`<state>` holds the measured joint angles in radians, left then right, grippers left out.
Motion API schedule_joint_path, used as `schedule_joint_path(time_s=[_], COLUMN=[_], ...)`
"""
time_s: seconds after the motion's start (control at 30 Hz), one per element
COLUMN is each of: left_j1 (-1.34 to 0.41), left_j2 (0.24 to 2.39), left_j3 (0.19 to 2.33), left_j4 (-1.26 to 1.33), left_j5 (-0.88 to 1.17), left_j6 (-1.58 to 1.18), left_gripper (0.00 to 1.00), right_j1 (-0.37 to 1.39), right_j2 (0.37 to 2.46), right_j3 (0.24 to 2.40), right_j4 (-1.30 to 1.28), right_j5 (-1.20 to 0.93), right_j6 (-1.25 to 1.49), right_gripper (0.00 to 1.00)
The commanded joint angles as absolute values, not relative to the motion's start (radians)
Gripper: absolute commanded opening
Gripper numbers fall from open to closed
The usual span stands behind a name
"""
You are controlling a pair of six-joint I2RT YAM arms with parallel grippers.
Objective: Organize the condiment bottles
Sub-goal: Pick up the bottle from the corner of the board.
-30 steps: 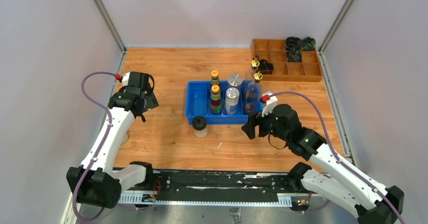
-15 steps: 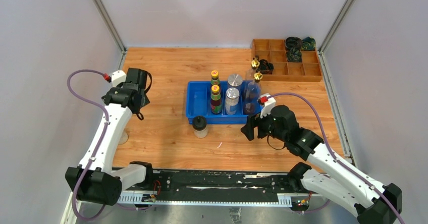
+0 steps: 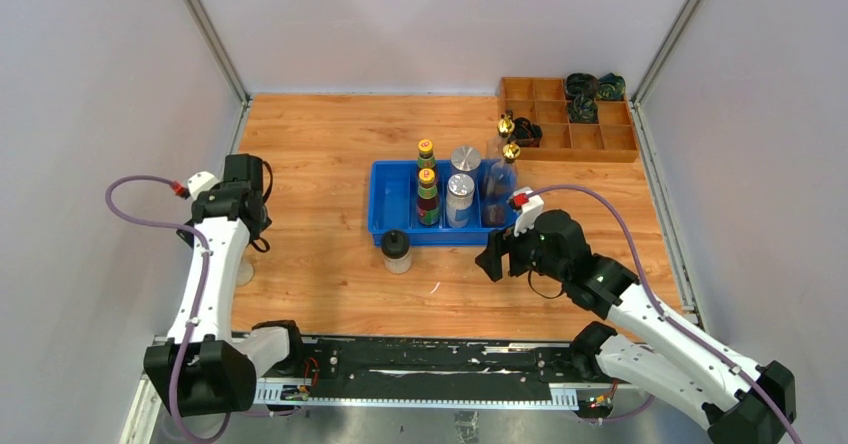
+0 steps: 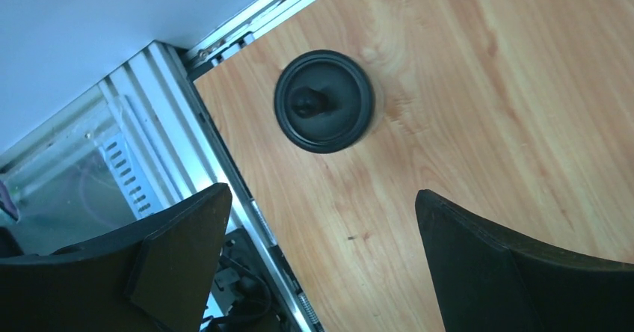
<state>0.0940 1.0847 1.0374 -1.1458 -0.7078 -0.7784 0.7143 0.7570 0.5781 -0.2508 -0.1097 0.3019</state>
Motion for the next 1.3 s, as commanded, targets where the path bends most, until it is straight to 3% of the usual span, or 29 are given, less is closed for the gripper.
schedule_joint_path(time_s=[0.0, 0.17, 0.8, 1.27], left_j1=[0.167, 0.207, 0.494, 0.518], left_j2=[1.062, 1.051, 1.187, 1.238], left_j3=[0.990, 0.959, 0.886, 0.905], left_j4=[-1.150, -1.135, -0.872, -0.739], left_j5=[-0.711, -0.725, -0.432, -0.378], left_j6=[-0.820, -0.818, -0.653, -0.607], left_gripper=[1.00, 1.00, 1.00, 1.00], right_j1=[0.732, 0.734, 0.734, 0.733], right_j2=[0.733, 0.724, 0.662, 0.652], right_j3=[0.554, 0.544, 0.515, 0.496], right_j4=[-0.256, -0.259, -0.294, -0.287], right_j5=[-0.123, -0.126, -0.129, -0.125], right_j6=[0.318, 0.318, 0.302, 0.315], right_gripper=[0.80, 0.80, 0.81, 0.82])
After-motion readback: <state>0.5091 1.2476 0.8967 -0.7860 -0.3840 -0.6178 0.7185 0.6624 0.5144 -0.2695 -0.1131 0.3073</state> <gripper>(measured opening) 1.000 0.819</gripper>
